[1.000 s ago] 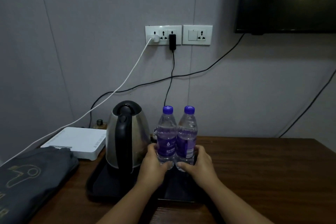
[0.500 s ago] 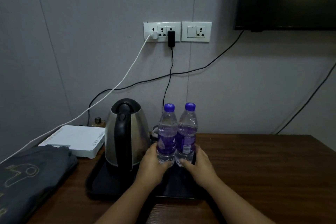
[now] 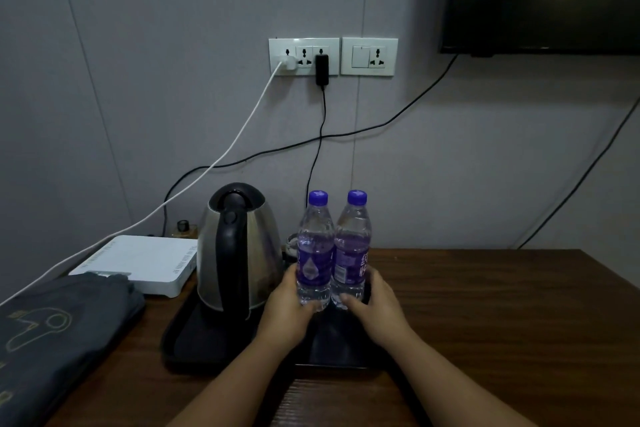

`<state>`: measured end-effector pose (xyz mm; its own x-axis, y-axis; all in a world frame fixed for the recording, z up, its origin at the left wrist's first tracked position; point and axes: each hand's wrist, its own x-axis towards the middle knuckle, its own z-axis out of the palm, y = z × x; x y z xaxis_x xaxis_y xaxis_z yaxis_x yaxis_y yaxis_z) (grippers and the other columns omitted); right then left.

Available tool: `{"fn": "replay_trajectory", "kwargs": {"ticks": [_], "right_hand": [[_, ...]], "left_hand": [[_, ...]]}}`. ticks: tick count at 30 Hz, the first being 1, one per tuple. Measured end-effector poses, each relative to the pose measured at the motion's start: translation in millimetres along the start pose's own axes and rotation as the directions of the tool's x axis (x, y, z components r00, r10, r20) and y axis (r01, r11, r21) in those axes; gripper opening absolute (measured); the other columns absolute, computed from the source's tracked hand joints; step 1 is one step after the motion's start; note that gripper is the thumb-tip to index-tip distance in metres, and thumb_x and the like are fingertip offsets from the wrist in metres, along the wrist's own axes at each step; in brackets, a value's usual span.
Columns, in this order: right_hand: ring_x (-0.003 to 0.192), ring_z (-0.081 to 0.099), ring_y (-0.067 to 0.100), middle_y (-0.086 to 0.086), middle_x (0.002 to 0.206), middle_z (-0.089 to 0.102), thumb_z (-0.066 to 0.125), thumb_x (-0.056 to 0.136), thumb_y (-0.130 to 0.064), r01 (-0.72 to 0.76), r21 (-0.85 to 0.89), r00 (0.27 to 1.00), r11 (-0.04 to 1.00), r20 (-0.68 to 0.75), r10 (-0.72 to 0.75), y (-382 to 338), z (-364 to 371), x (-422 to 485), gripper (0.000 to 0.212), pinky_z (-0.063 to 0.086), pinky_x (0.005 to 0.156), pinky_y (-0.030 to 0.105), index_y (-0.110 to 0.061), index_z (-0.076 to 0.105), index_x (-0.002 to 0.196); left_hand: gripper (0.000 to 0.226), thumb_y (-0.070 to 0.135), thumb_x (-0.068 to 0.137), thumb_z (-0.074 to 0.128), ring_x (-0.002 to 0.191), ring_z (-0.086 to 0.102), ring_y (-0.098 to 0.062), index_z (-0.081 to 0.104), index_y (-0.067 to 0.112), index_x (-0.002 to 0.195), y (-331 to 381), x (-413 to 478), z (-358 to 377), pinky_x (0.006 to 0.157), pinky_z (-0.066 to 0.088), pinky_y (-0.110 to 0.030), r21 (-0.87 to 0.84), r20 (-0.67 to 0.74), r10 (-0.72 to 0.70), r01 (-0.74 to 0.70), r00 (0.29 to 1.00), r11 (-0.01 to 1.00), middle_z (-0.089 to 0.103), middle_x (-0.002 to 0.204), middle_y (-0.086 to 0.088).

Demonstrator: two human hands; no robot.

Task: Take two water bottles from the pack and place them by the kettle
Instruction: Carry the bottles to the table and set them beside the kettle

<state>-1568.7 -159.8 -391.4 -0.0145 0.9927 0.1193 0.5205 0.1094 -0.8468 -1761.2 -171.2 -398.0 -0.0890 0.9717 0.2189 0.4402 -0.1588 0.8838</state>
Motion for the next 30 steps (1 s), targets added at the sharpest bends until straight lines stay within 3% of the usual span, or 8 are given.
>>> {"fn": "replay_trajectory", "kwargs": {"ticks": [4,7,11,14,18,22,24,30], "right_hand": [[0.131,0.046,0.019,-0.006,0.132,0.050,0.082,0.078,-0.046,0.002,-0.051,1.000,0.999,-0.025,-0.003,0.9,1.5,3.1,0.079,0.043,0.110,0.044,-0.036,0.043,0.145],[0.128,0.048,0.017,-0.010,0.126,0.050,0.074,0.078,-0.051,0.036,-0.050,0.999,0.998,0.000,-0.036,3.3,1.3,2.7,0.067,0.045,0.107,0.046,-0.046,0.046,0.138],[0.126,0.053,0.014,-0.028,0.117,0.054,0.069,0.079,-0.050,0.056,-0.005,0.998,0.998,0.018,-0.055,5.2,0.6,2.2,0.055,0.049,0.104,0.048,-0.055,0.047,0.129],[0.133,0.047,0.016,-0.022,0.125,0.051,0.071,0.084,-0.046,0.042,-0.003,0.999,0.999,0.010,-0.042,8.9,1.5,2.3,0.065,0.044,0.108,0.044,-0.047,0.042,0.143],[0.131,0.051,0.015,-0.009,0.137,0.056,0.077,0.084,-0.044,0.016,-0.009,1.000,1.000,-0.014,-0.017,12.9,3.9,6.0,0.072,0.048,0.104,0.039,-0.039,0.043,0.147],[0.102,0.052,-0.007,-0.020,0.122,0.057,0.081,0.081,-0.039,0.026,0.012,0.999,1.000,-0.022,-0.026,13.8,4.3,7.1,0.068,0.037,0.075,0.007,-0.049,0.043,0.136],[0.102,0.051,-0.007,-0.024,0.117,0.056,0.082,0.081,-0.039,0.024,0.031,0.999,0.999,-0.022,-0.023,14.0,4.1,7.3,0.066,0.037,0.075,0.009,-0.053,0.041,0.131],[0.112,0.053,0.003,-0.019,0.121,0.058,0.082,0.081,-0.039,0.020,0.040,0.999,0.999,-0.031,-0.019,18.5,6.6,9.5,0.074,0.042,0.088,0.023,-0.039,0.045,0.145]], "left_hand": [[0.064,0.016,0.069,0.091,0.088,0.068,0.011,0.057,0.035,0.120,1.7,1.4,1.2,0.079,0.055,-0.015,0.011,-0.048,-0.003,0.004,0.999,1.000,0.072,0.099,0.018],[0.061,0.024,0.068,0.089,0.100,0.068,-0.005,0.059,0.035,0.120,5.5,0.4,1.4,0.087,0.055,-0.027,0.035,-0.041,0.025,-0.023,0.999,0.999,0.066,0.114,0.008],[0.064,0.043,0.063,0.080,0.108,0.066,0.000,0.048,0.058,0.116,7.7,-2.2,-1.3,0.090,0.052,-0.023,-0.088,0.032,0.022,-0.019,0.999,0.996,0.069,0.120,0.014],[0.068,0.030,0.071,0.084,0.106,0.067,0.002,0.045,0.068,0.112,6.6,-2.5,-1.7,0.093,0.054,-0.029,-0.029,0.017,0.023,-0.023,1.000,0.999,0.071,0.116,0.017],[0.062,0.025,0.067,0.090,0.098,0.071,-0.006,0.053,0.050,0.109,11.1,-4.0,0.9,0.086,0.057,-0.032,0.101,-0.109,0.012,-0.001,0.994,0.995,0.074,0.107,0.013],[0.063,0.035,0.062,0.092,0.098,0.070,-0.011,0.058,0.032,0.115,16.0,-4.9,1.8,0.083,0.057,-0.034,0.164,-0.172,0.015,0.014,0.985,0.986,0.073,0.109,0.010],[0.070,0.036,0.064,0.091,0.101,0.069,-0.013,0.056,0.026,0.123,15.7,-5.6,1.3,0.085,0.056,-0.035,0.160,-0.155,0.000,0.025,0.988,0.987,0.073,0.112,0.008],[0.068,0.027,0.076,0.083,0.098,0.072,-0.017,0.050,0.022,0.136,13.3,-6.9,-0.4,0.081,0.055,-0.032,0.208,-0.104,0.000,0.022,0.995,0.978,0.076,0.112,0.001]]}}
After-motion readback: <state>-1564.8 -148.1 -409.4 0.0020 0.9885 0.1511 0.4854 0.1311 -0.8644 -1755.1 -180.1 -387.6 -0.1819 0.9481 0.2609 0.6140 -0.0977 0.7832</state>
